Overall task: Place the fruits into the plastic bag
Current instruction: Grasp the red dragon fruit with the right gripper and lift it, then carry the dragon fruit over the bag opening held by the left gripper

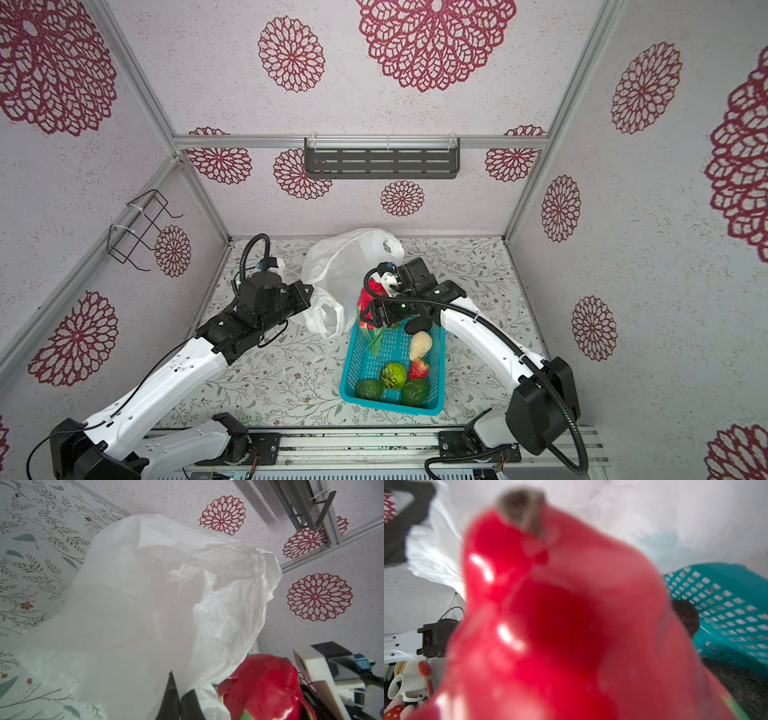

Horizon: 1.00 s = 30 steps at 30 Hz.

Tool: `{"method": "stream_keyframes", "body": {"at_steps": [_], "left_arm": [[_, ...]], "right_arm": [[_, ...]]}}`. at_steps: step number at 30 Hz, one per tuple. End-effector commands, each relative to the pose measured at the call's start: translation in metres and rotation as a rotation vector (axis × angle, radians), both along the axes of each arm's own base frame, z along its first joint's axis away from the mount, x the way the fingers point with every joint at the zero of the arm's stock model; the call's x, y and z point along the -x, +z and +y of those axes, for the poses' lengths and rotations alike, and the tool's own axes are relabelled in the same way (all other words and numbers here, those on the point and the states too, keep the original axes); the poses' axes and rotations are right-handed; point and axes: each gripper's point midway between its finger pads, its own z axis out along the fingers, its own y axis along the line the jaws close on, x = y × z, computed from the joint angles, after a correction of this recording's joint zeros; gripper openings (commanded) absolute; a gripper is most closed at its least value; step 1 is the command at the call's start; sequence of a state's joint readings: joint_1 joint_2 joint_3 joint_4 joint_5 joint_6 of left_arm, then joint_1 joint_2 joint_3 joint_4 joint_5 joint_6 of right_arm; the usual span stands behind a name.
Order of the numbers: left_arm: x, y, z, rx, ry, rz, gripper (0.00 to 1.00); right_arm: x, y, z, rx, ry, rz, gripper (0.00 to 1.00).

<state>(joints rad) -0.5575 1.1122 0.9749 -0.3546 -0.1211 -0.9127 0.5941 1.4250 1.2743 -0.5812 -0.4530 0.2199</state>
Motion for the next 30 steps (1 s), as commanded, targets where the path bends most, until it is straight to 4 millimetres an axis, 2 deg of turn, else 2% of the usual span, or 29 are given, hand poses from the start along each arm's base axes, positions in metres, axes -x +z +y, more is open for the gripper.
{"method": "stream_keyframes", "body": {"at_steps": [1,9,13,20,30], "left_arm": [[0.004,0.007,0.001,0.057,0.002,-0.025,0.0],[0.013,0.007,-0.005,0.109,-0.05,-0.031,0.0],[0.015,0.006,-0.011,0.127,-0.083,-0.033,0.0],[0.017,-0.002,-0.013,0.149,-0.106,-0.019,0.0],[0.015,-0.013,-0.012,0.192,-0.105,-0.008,0.0]], "right_arm": [[-0.029,0.049,0.021,-0.11,0.009,-0.145,0.38],[-0.092,0.056,0.047,-0.134,-0.108,-0.179,0.38],[-0.111,0.057,0.062,-0.185,-0.148,-0.167,0.38],[-0.123,0.055,0.077,-0.183,-0.174,-0.192,0.41],[-0.116,0.04,0.108,-0.257,-0.138,-0.108,0.43]]}}
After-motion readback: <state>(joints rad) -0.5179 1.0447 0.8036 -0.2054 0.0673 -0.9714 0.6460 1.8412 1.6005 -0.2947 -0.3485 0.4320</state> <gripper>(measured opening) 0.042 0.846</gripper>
